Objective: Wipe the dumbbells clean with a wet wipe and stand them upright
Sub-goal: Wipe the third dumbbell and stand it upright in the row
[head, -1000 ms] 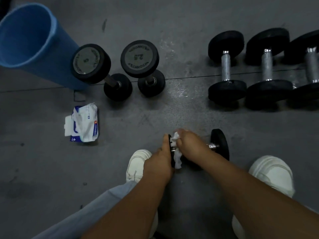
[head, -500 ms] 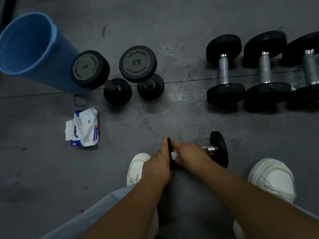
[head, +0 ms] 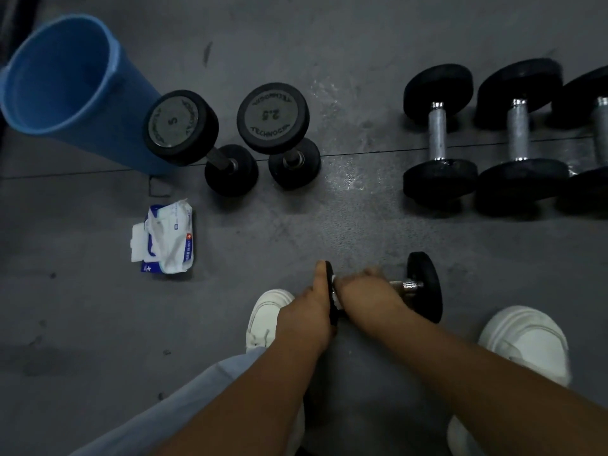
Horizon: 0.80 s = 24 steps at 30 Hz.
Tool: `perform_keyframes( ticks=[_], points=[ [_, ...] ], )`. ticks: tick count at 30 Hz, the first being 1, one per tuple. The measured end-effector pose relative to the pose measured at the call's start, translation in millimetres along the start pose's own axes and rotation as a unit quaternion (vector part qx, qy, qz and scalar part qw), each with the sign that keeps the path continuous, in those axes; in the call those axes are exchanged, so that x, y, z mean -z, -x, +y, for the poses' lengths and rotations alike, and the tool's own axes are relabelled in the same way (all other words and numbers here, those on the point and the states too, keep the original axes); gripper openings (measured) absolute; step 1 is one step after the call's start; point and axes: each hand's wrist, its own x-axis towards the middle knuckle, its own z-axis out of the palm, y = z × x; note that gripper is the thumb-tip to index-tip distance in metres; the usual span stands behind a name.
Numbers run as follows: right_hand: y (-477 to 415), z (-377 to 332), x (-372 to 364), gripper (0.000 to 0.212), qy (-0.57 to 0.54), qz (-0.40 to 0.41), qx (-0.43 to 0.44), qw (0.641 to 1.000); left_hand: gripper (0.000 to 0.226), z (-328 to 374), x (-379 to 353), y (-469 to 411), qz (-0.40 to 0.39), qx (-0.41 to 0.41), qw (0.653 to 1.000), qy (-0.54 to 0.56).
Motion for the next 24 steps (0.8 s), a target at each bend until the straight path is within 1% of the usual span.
perform_keyframes(
  ticks=[1, 2, 3, 4, 5, 6, 7, 8, 10, 11, 12, 13, 14, 15, 17, 19, 20, 21, 22, 24],
  points=[
    [-0.3, 0.3, -1.7, 0.016, 0.006, 0.025, 0.019, 0.999, 0.106, -1.1, -1.5, -0.3, -0.004, 0.004, 1.0, 0.0],
    [2.8, 2.8, -1.9, 0.01, -0.012, 0.043, 0.03, 0.999, 0.108, -1.4, -1.3, -1.1, -0.012, 0.009, 1.0, 0.001],
    [3.3, 5.9, 0.1, 0.007, -0.036, 0.025, 0.015, 0.999, 0.109, -0.5, 0.8, -2.7, -0.021, 0.011, 1.0, 0.003],
    [3.5, 5.7, 2.2, 0.009, -0.056, -0.013, -0.015, 0.998, 0.109, 1.0, 5.0, -4.5, -0.029, 0.008, 1.0, 0.005],
    [2.0, 2.8, -3.4, 0.021, -0.048, -0.018, -0.041, 0.998, 0.11, 3.0, 10.4, -7.0, -0.041, 0.006, 0.999, 0.006],
    [2.1, -3.2, -13.7, 0.039, -0.023, -0.005, -0.06, 0.998, 0.111, 6.2, 16.9, -9.9, -0.055, 0.006, 0.998, 0.003],
    [4.5, -10.2, -24.2, 0.052, 0.0, 0.039, -0.063, 0.997, 0.112, 9.2, 23.0, -12.7, -0.071, 0.009, 0.997, -0.006],
    [10.0, -17.4, -28.3, 0.059, 0.018, 0.065, -0.061, 0.996, 0.112, 11.8, 28.3, -14.7, -0.082, 0.014, 0.996, -0.014],
    [18.7, -13.5, -35.2, 0.077, 0.03, 0.087, -0.025, 0.995, 0.114, 14.4, 34.2, -16.1, -0.094, 0.023, 0.995, -0.023],
    [18.1, -7.0, -32.7, 0.078, 0.042, 0.107, -0.001, 0.993, 0.116, 14.6, 35.0, -16.1, -0.098, 0.024, 0.995, -0.025],
    [20.6, -2.3, -30.6, 0.073, 0.059, 0.119, 0.01, 0.991, 0.118, 15.0, 35.7, -15.6, -0.101, 0.025, 0.994, -0.027],
    [20.6, 0.5, -28.7, 0.065, 0.067, 0.108, 0.014, 0.992, 0.119, 14.6, 35.4, -15.5, -0.103, 0.026, 0.994, -0.029],
    [19.2, -0.6, -25.9, 0.059, 0.074, 0.074, 0.008, 0.995, 0.119, 14.6, 35.4, -15.4, -0.103, 0.027, 0.994, -0.03],
    [14.6, -5.4, -23.4, 0.057, 0.077, 0.036, -0.011, 0.996, 0.119, 14.3, 34.6, -14.9, -0.102, 0.027, 0.994, -0.028],
    [-1.7, -13.4, -4.9, 0.049, 0.059, -0.005, -0.057, 0.997, 0.117, 14.7, 31.3, -14.5, -0.092, 0.024, 0.995, -0.027],
    [-20.0, -12.2, 13.8, 0.037, 0.031, -0.053, -0.068, 0.996, 0.115, 15.0, 28.6, -13.0, -0.079, 0.023, 0.996, -0.039],
    [-22.9, -9.5, 17.7, 0.033, 0.016, -0.059, -0.066, 0.996, 0.116, 14.7, 28.1, -12.3, -0.083, 0.022, 0.995, -0.04],
    [-19.9, -6.5, 16.0, 0.03, 0.011, -0.051, -0.063, 0.997, 0.117, 14.1, 27.6, -11.6, -0.091, 0.021, 0.995, -0.038],
    [-12.6, -4.7, 9.8, 0.027, 0.014, -0.018, -0.056, 0.998, 0.117, 13.4, 27.4, -10.7, -0.092, 0.017, 0.995, -0.038],
    [6.1, -6.4, -13.1, 0.023, 0.025, 0.105, -0.035, 0.994, 0.116, 11.1, 25.8, -10.3, -0.077, 0.005, 0.996, -0.042]
  ],
)
